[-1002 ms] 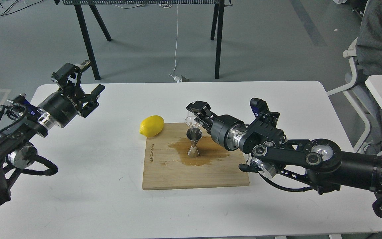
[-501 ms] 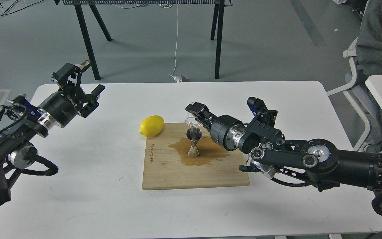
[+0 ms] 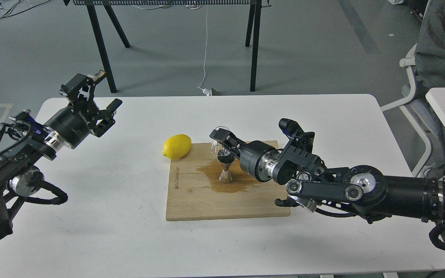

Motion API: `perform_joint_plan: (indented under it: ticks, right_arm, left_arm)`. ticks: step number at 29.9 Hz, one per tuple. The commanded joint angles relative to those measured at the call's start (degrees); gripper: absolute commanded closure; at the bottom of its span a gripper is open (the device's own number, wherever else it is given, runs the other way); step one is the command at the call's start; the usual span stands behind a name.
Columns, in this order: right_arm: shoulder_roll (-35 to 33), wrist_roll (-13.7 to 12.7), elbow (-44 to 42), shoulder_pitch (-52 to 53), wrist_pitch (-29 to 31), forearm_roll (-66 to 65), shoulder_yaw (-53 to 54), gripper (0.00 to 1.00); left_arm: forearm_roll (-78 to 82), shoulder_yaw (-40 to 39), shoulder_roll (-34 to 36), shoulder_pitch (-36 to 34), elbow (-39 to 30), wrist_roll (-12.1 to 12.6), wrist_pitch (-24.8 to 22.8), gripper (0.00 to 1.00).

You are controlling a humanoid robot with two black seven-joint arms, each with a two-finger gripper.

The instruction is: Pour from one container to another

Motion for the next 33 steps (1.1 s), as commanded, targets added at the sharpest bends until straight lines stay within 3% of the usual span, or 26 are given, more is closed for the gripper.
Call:
perform_joint_plan:
  ticks: [1, 33]
  right_arm:
    - [0.07, -0.03, -0.12, 1.06, 0.0, -0.14, -0.82, 0.54]
    - [-1.86, -0.65, 0.4, 3.18, 0.17, -2.6, -3.64, 0.53]
  left_arm:
    - [0.0, 0.0, 0.0, 0.0, 0.0, 0.0, 0.0, 0.07]
    - [0.0, 0.0, 0.09, 0.0, 0.44, 0.0, 0.0, 0.07]
